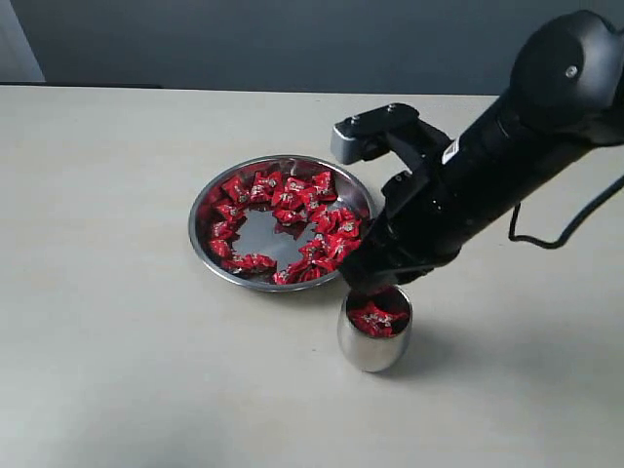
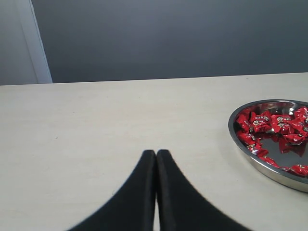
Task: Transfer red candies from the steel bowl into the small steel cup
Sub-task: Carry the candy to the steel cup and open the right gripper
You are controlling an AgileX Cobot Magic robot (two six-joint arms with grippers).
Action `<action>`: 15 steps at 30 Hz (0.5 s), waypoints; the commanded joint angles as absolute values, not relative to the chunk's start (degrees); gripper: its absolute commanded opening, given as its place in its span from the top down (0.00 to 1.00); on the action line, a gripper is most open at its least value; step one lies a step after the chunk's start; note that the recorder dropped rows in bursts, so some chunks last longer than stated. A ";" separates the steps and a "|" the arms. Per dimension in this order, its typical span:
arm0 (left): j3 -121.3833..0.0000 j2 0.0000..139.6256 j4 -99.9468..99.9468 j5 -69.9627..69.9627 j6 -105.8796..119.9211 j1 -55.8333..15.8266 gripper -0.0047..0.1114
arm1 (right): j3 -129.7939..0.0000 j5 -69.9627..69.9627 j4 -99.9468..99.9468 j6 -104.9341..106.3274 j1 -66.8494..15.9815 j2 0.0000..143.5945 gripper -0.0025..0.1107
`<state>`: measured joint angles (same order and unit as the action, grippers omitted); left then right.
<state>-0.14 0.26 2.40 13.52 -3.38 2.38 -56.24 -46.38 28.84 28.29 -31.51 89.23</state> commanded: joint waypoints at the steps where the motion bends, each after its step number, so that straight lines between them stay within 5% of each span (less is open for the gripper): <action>1: 0.00 0.00 2.32 13.29 -3.50 2.04 0.96 | -52.91 -44.82 29.22 28.56 -31.42 88.11 0.97; 15: 0.00 0.00 2.32 13.29 -3.50 2.04 0.96 | -50.86 -39.91 27.81 28.96 -31.42 88.23 0.97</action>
